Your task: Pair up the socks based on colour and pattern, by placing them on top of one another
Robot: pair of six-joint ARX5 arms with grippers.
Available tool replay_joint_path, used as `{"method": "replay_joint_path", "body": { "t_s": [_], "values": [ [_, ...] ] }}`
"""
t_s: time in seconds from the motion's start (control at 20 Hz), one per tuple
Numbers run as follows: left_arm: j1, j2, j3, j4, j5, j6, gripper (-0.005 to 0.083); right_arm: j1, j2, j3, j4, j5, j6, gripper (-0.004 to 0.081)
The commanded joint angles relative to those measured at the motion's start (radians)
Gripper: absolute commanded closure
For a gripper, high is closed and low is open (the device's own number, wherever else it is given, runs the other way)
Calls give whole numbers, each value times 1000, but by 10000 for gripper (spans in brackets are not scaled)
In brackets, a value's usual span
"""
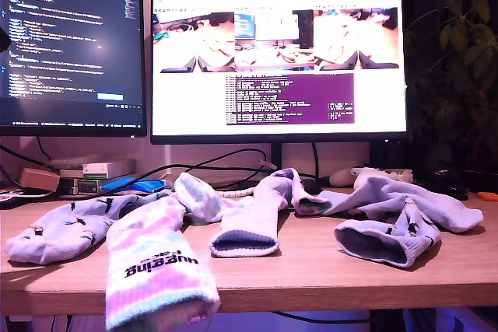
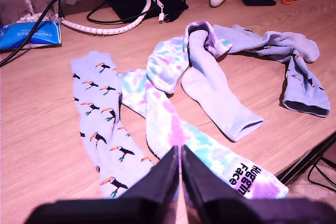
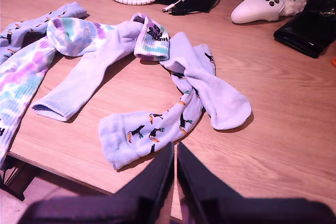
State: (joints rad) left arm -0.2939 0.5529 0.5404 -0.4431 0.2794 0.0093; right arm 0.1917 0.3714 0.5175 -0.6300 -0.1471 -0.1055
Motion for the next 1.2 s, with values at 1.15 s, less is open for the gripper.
{"method": "replay_joint_path", "body": {
  "t_s": [1.15],
  "values": [
    [42,542,70,159,-94,-35,761,4,71,-11,91,-166,79,781]
  ]
}}
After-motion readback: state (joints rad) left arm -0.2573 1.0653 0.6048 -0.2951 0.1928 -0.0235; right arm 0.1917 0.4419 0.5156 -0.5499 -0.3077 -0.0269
